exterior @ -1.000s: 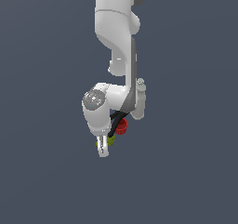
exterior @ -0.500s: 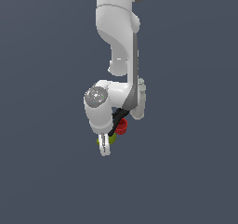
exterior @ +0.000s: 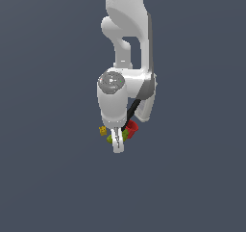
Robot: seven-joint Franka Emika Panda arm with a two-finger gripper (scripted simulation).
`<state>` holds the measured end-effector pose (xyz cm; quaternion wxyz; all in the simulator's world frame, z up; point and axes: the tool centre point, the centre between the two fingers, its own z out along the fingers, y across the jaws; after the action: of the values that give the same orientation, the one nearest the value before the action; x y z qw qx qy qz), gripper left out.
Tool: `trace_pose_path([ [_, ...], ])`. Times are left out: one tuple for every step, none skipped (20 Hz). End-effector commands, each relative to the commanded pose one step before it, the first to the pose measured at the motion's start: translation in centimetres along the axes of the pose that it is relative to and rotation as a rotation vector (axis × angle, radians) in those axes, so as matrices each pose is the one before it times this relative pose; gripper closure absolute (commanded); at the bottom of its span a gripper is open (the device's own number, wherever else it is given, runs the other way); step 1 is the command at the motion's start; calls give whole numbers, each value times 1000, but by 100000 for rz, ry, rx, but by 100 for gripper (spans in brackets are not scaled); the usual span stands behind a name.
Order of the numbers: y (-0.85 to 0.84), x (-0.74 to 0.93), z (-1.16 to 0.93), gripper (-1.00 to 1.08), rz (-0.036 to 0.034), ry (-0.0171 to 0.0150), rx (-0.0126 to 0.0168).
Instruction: Pick up a designated object from a clutter of objects.
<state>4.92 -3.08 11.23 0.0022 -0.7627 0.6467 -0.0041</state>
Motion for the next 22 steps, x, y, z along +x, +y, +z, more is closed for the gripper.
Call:
trace_pose_path([
  [98,-1589,-2420,108,-153,10,397],
  [101,-674,-970,108,-2,3,-49],
  [101,-700,-999,108,-3,8,-69],
  [105,-719,-1045,108,-2,9,-48],
  [101,-723,-1040,108,-3,16,-67],
  [102,-719,-1051,108,-2,13,-47],
  [96,-718,-1039,108,-3,20,-66],
  [97,-715,-1050,108,-2,15,-47],
  [91,-717,-1039,108,-4,20,-66],
  [92,-715,-1050,108,-3,13,-47],
  [85,-714,-1033,108,-6,15,-67],
  [84,-699,-1024,108,-5,6,-48],
  [79,-685,-1001,108,-7,2,-48],
  [67,-672,-966,108,-12,-4,-68],
  [67,-653,-951,108,-10,-10,-47],
  [62,-632,-919,108,-12,-14,-45],
  [57,-608,-882,108,-13,-19,-43],
  [45,-583,-833,108,-19,-32,-58],
  [54,-554,-821,108,0,0,0],
  [22,-520,-727,108,-29,-58,-73],
  [35,-484,-708,108,0,0,0],
  [8,-443,-616,108,-30,-66,-66],
])
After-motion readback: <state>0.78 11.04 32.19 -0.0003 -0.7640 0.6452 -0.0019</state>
